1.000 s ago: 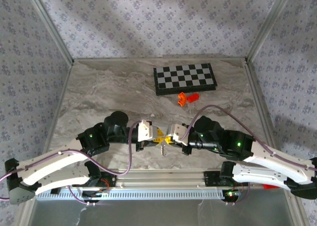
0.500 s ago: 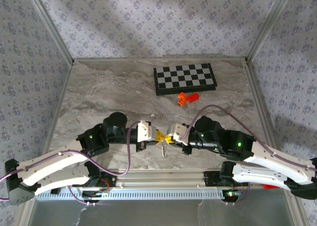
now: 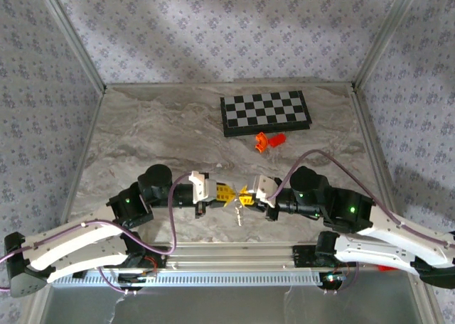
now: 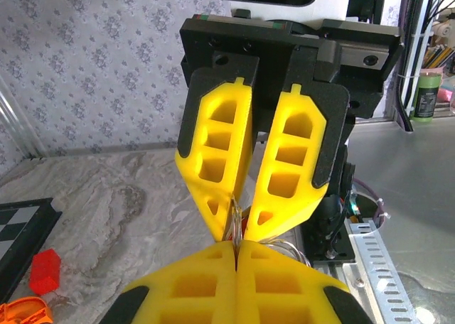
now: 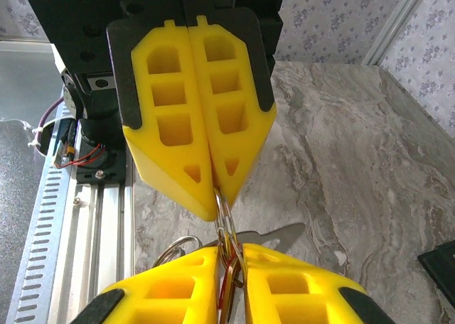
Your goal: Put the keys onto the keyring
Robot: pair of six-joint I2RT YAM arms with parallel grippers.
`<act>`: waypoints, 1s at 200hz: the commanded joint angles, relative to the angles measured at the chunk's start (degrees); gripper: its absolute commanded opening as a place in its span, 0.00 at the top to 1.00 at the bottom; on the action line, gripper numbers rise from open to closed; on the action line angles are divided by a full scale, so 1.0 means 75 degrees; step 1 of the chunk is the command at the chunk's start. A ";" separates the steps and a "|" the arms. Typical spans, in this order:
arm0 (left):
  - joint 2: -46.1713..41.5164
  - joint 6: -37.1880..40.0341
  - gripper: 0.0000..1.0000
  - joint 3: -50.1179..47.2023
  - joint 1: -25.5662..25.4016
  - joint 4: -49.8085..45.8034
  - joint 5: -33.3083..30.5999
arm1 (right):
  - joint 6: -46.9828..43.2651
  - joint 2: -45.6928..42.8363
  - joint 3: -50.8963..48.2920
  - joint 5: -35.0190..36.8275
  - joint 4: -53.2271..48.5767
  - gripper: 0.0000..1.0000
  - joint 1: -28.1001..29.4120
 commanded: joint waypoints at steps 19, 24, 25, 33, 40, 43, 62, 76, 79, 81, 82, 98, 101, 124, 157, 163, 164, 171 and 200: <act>-0.0122 -0.0168 1.00 0.0001 -0.0045 0.0748 0.0293 | 0.0118 -0.0130 -0.0050 0.0144 0.0045 0.87 0.0004; -0.0117 -0.0163 1.00 0.0001 -0.0034 0.0759 0.0292 | 0.0117 -0.0139 -0.0046 0.0156 0.0036 0.88 0.0005; -0.0119 -0.0161 1.00 0.0001 -0.0034 0.0765 0.0292 | 0.0117 -0.0140 -0.0049 0.0156 0.0033 0.88 0.0005; -0.0124 -0.0167 1.00 0.0001 -0.0033 0.0782 0.0302 | 0.0117 -0.0138 -0.0059 0.0159 0.0017 0.89 -0.0003; -0.0121 -0.0169 1.00 0.0001 -0.0034 0.0787 0.0314 | 0.0117 -0.0142 -0.0081 0.0177 0.0009 0.89 -0.0009; -0.0127 -0.0181 1.00 0.0011 -0.0038 0.0786 0.0315 | 0.0117 -0.0141 -0.0081 0.0181 0.0007 0.90 -0.0013; -0.0124 -0.0187 1.00 0.0013 -0.0040 0.0799 0.0327 | 0.0117 -0.0141 -0.0132 0.0180 0.0019 0.90 -0.0006; -0.0151 -0.0203 1.00 -0.0011 -0.0034 0.0839 0.0338 | 0.0117 -0.0141 -0.0170 0.0180 0.0026 0.90 -0.0007; -0.0147 -0.0208 1.00 -0.0011 -0.0034 0.0849 0.0338 | 0.0117 -0.0154 -0.0180 0.0184 0.0021 0.90 -0.0006; -0.0148 -0.0206 1.00 -0.0017 -0.0039 0.0859 0.0338 | 0.0117 -0.0150 -0.0181 0.0187 0.0025 0.89 -0.0012; -0.0152 -0.0206 1.00 -0.0020 -0.0042 0.0868 0.0338 | 0.0117 -0.0152 -0.0187 0.0189 0.0028 0.89 -0.0009; -0.0180 -0.0222 1.00 -0.0034 -0.0051 0.0901 0.0327 | 0.0129 -0.0159 -0.0211 0.0188 0.0039 0.87 -0.0014; -0.0183 -0.0225 1.00 -0.0040 -0.0039 0.0905 0.0327 | 0.0129 -0.0162 -0.0223 0.0184 0.0033 0.87 -0.0015; -0.0172 -0.0214 1.00 -0.0034 -0.0035 0.0912 0.0327 | 0.0129 -0.0159 -0.0252 0.0177 0.0071 0.85 -0.0024; -0.0168 -0.0221 1.00 -0.0043 -0.0041 0.0925 0.0368 | 0.0129 -0.0159 -0.0316 0.0169 0.0096 0.87 -0.0032; -0.0180 -0.0229 1.00 -0.0047 -0.0034 0.0938 0.0382 | 0.0129 -0.0153 -0.0321 0.0168 0.0089 0.87 -0.0030; -0.0180 -0.0229 1.00 -0.0046 -0.0033 0.0937 0.0384 | 0.0129 -0.0147 -0.0328 0.0168 0.0095 0.87 -0.0030; -0.0183 -0.0226 1.00 -0.0047 -0.0033 0.0946 0.0397 | 0.0129 -0.0132 -0.0333 0.0168 0.0100 0.87 -0.0031; -0.0172 -0.0234 1.00 -0.0044 -0.0033 0.0941 0.0442 | 0.0126 -0.0083 -0.0338 0.0107 0.0180 0.87 -0.0043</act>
